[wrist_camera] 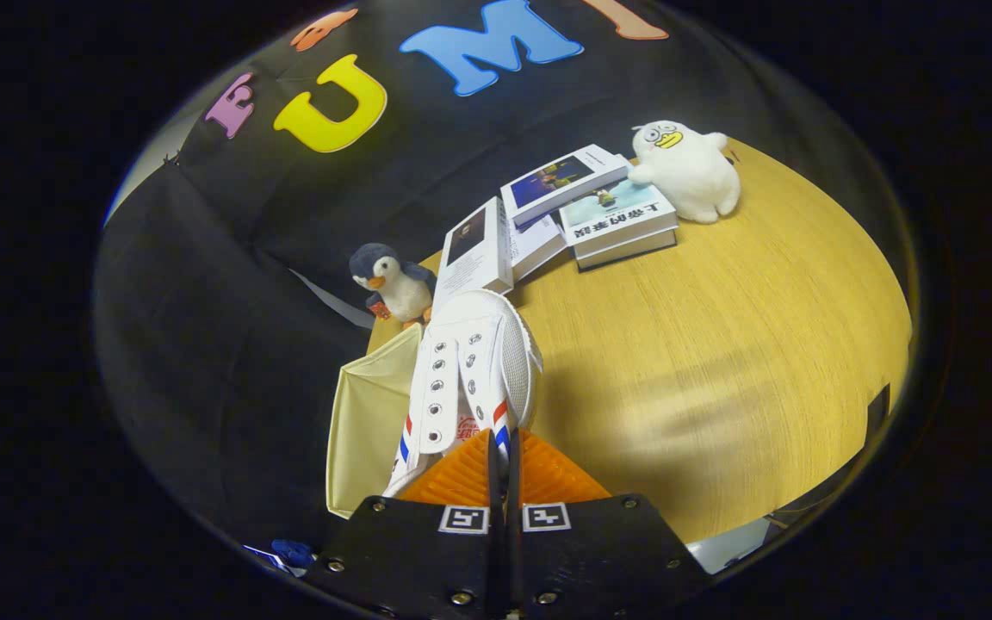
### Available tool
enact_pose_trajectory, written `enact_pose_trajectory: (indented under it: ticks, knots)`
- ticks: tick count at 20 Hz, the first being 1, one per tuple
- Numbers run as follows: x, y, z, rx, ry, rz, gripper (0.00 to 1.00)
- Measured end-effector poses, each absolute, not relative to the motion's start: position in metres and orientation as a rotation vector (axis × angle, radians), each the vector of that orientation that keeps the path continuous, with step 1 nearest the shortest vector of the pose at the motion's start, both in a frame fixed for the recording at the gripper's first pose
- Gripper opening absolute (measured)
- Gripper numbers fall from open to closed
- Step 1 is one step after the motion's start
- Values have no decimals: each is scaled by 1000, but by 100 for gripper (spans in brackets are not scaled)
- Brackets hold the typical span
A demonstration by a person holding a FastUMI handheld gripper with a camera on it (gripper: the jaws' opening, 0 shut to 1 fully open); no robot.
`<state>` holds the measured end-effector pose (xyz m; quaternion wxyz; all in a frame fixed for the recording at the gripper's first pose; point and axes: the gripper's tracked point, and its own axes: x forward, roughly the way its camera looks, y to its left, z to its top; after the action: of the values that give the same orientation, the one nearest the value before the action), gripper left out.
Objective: Open the storage box then place both shoes into the box .Put the left shoe in first, then the right shoe, with the right side of both shoes facing outward in a uniform manner.
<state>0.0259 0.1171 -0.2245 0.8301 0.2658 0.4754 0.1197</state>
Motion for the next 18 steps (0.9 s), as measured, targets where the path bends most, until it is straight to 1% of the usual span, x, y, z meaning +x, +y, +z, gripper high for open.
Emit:
enact_pose_trajectory:
  ticks: [6, 9, 13, 14, 15, 16, 18]
  knots:
    - [50, 188, -235, 508, 1012, 349, 0]
    - [57, 212, -248, 481, 1021, 368, 0]
    - [45, 241, -258, 465, 1043, 381, 1]
    - [49, 246, -254, 484, 1021, 380, 18]
    - [56, 245, -246, 497, 982, 380, 27]
    - [64, 237, -237, 491, 946, 374, 56]
    - [77, 216, -212, 448, 854, 355, 99]
